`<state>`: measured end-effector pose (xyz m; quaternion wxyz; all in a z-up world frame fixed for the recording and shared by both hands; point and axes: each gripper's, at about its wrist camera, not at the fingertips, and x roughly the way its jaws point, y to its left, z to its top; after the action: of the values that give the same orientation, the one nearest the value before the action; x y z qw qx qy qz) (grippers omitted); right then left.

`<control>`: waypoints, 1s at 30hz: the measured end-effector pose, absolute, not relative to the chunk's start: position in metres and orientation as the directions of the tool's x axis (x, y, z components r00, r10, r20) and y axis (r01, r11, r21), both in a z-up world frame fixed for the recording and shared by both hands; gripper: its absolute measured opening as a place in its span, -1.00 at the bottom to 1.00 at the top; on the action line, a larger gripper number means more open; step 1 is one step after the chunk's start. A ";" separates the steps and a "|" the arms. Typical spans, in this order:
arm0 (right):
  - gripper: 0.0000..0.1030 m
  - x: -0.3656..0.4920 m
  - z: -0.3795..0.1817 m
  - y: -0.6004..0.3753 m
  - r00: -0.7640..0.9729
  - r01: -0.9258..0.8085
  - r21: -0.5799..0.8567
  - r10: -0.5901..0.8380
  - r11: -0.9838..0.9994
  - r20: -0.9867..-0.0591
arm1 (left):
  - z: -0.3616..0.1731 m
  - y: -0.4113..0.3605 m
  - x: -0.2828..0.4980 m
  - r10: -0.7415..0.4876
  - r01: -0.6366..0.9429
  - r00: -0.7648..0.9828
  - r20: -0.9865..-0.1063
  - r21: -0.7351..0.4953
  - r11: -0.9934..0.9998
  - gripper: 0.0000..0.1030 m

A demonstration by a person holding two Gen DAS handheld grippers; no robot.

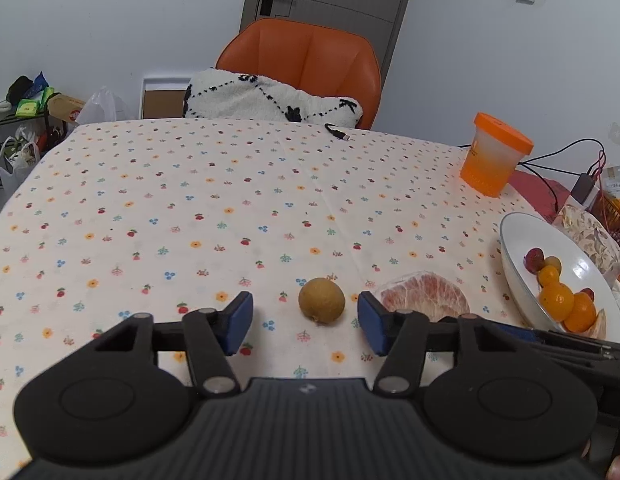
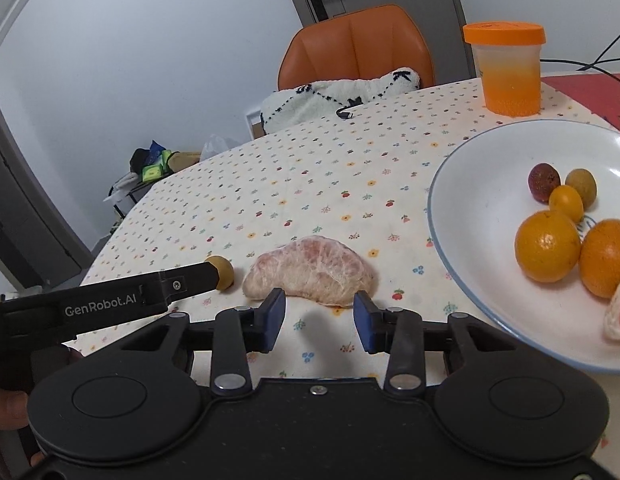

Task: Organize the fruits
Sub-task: 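Grasp the brown fruit with the left tool while the right tool grasps the pomelo segment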

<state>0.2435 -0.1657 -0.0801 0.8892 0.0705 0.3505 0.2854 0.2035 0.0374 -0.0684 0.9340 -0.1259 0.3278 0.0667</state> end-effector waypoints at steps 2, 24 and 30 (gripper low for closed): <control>-0.21 0.245 -0.079 -0.165 0.592 -0.457 0.327 0.557 0.827 -0.582 | -0.070 0.038 0.207 0.044 -0.212 0.776 -0.629 -0.195 0.958 0.02; 0.61 0.230 -0.076 -0.145 0.632 -0.511 0.208 0.529 0.834 -0.566 | -0.060 0.054 0.187 0.078 -0.249 0.801 -0.594 -0.210 0.946 -0.52; 0.66 0.230 -0.077 -0.139 0.651 -0.509 0.170 0.507 0.844 -0.565 | -0.061 0.063 0.178 0.078 -0.258 0.802 -0.592 -0.225 0.940 -0.52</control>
<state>0.2301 -0.1395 -0.0769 0.9087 -0.0016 0.3103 0.2794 0.1778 0.0631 -0.0609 0.9374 -0.1487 0.3018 0.0897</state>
